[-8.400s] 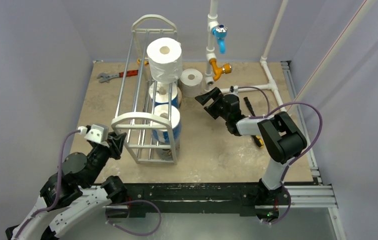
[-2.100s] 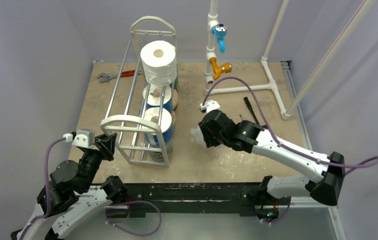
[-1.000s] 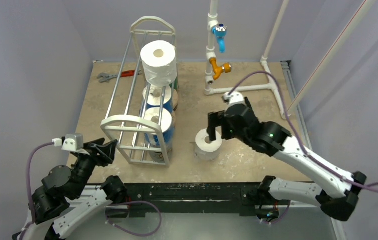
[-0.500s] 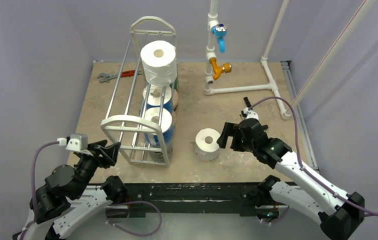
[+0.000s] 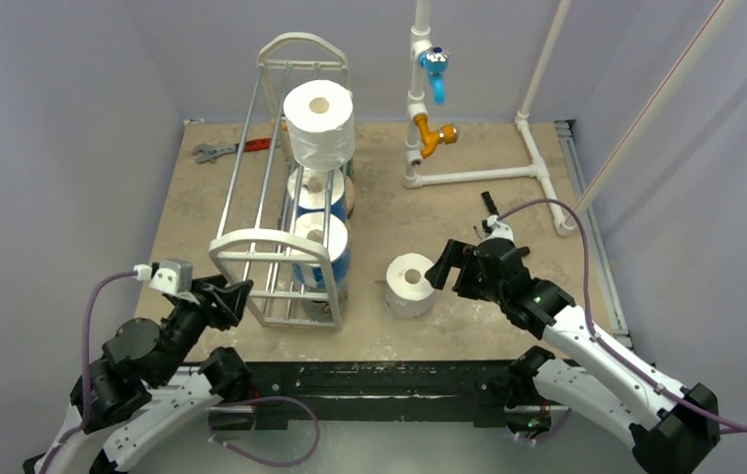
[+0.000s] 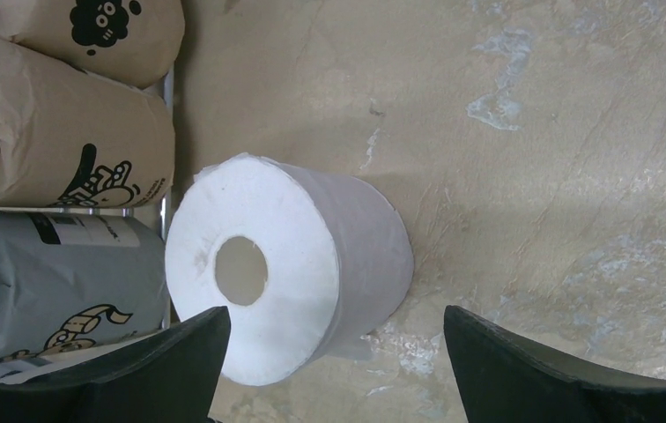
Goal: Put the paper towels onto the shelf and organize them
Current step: Move the paper towel to the center of the board.
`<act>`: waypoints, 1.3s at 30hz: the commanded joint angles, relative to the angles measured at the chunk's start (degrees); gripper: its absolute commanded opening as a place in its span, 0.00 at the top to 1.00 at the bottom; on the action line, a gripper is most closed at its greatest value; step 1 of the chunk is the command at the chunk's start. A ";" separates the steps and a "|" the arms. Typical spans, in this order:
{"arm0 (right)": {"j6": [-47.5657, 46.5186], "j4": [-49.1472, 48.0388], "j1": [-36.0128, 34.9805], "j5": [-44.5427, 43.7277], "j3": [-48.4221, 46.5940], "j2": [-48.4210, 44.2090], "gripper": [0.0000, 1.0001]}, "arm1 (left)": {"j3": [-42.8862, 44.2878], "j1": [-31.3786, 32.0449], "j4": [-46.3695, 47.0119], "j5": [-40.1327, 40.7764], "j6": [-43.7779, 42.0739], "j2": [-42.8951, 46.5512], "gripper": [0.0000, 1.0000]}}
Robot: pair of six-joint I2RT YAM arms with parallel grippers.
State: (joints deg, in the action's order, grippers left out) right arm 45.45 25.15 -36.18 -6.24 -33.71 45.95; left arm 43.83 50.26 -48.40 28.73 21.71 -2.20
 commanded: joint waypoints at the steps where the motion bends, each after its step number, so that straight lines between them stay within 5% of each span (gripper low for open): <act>1: -0.98 -2.49 0.33 2.02 0.31 1.31 0.09 | -1.56 0.07 5.90 -6.41 0.63 -1.78 0.51; 27: -4.89 -10.73 0.38 5.73 -1.93 15.91 0.18 | 0.99 0.08 -1.00 2.05 2.44 4.56 0.44; 33: -3.12 -11.22 0.33 3.89 -1.22 11.84 0.05 | 1.09 0.04 -1.87 2.37 2.63 5.23 0.44; 39: -3.12 -9.60 0.39 2.01 -4.23 10.25 0.04 | 0.92 0.02 -1.76 2.78 2.63 5.27 0.44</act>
State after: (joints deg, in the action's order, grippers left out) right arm 42.19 15.86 -35.97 -1.98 -34.57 56.88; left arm 43.57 50.26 -50.74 30.52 23.51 -0.43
